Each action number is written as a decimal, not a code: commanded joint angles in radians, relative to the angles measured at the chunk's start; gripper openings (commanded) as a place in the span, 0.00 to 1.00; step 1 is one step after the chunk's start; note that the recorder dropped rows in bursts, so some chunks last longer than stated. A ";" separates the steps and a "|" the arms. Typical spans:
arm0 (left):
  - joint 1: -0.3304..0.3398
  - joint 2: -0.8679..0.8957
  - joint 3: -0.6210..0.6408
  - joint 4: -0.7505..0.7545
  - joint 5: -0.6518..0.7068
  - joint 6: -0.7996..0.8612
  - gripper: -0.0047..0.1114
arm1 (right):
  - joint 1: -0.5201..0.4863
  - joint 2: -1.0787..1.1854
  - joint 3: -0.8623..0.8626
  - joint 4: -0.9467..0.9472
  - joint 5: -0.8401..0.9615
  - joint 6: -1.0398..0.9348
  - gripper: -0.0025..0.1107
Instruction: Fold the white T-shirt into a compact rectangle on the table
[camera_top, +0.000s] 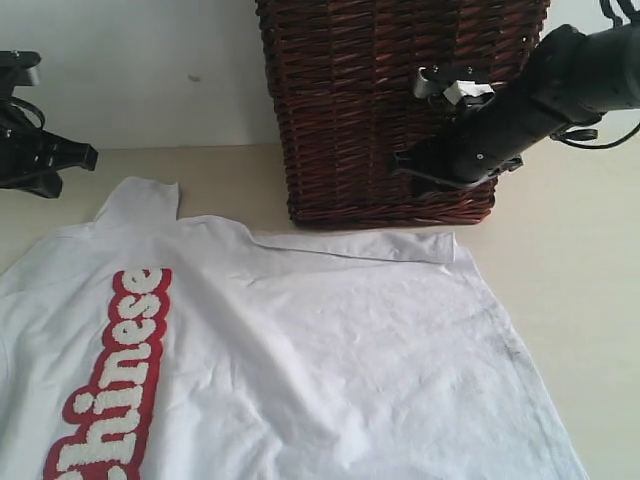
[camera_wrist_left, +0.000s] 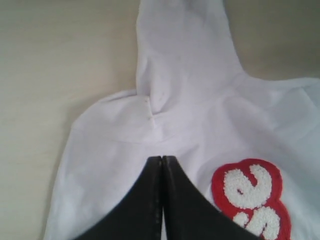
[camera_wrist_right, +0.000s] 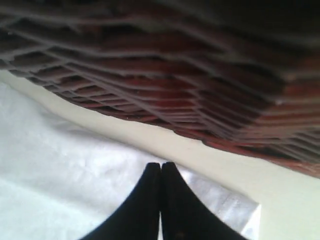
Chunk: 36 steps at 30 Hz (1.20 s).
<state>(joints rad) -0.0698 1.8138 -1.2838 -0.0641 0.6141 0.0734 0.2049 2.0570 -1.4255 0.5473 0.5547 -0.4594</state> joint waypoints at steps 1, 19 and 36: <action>0.001 -0.002 0.002 -0.002 -0.016 0.002 0.04 | 0.005 -0.137 0.250 0.027 -0.245 -0.035 0.02; 0.001 -0.201 0.238 -0.023 0.140 -0.027 0.04 | 0.028 -0.195 0.682 0.011 -0.242 -0.063 0.02; -0.036 -0.214 0.262 -0.094 0.187 0.057 0.04 | -0.206 -0.098 0.770 0.002 -0.322 -0.050 0.02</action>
<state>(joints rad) -0.0754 1.6090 -1.0234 -0.1186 0.7816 0.0727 0.0470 1.8715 -0.7243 0.6290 0.1970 -0.5091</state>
